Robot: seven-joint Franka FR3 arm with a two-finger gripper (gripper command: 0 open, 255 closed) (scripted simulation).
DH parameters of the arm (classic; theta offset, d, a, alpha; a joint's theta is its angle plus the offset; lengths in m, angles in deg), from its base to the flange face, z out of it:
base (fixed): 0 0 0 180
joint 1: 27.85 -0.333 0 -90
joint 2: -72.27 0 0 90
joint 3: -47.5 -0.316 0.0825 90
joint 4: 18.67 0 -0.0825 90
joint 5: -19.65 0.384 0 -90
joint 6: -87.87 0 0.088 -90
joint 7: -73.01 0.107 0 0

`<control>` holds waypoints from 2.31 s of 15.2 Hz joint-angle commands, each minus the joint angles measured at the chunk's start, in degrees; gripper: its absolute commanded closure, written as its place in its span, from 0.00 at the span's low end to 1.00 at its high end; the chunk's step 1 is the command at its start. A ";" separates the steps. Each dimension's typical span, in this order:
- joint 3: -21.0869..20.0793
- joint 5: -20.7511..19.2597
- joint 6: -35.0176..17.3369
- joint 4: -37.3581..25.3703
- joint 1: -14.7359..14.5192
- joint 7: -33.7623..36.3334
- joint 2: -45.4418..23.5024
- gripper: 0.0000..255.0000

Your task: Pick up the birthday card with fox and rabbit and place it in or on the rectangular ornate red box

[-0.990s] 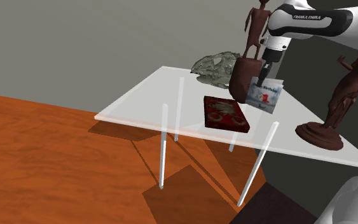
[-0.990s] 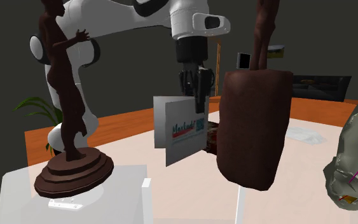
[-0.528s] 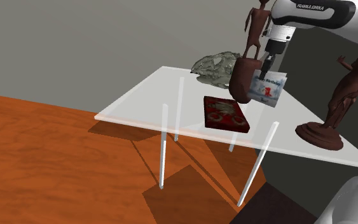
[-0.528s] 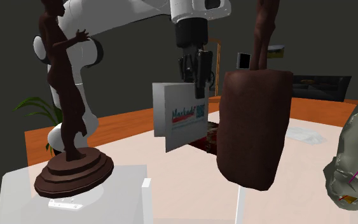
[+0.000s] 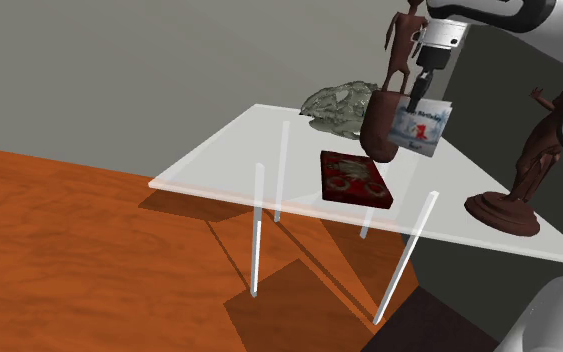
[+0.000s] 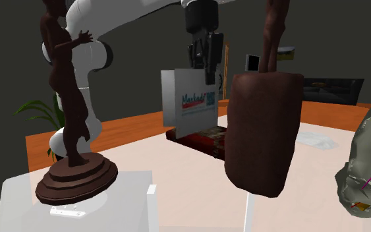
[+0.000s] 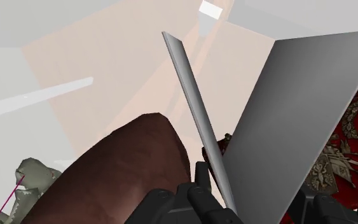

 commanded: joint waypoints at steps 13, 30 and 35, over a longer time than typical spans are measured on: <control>-6.29 1.61 6.78 -13.21 -7.27 14.64 -6.60 1.00; -7.88 -2.62 -10.29 12.92 -9.62 17.02 3.21 1.00; -7.98 -2.90 -12.29 15.58 -9.69 17.21 3.93 1.00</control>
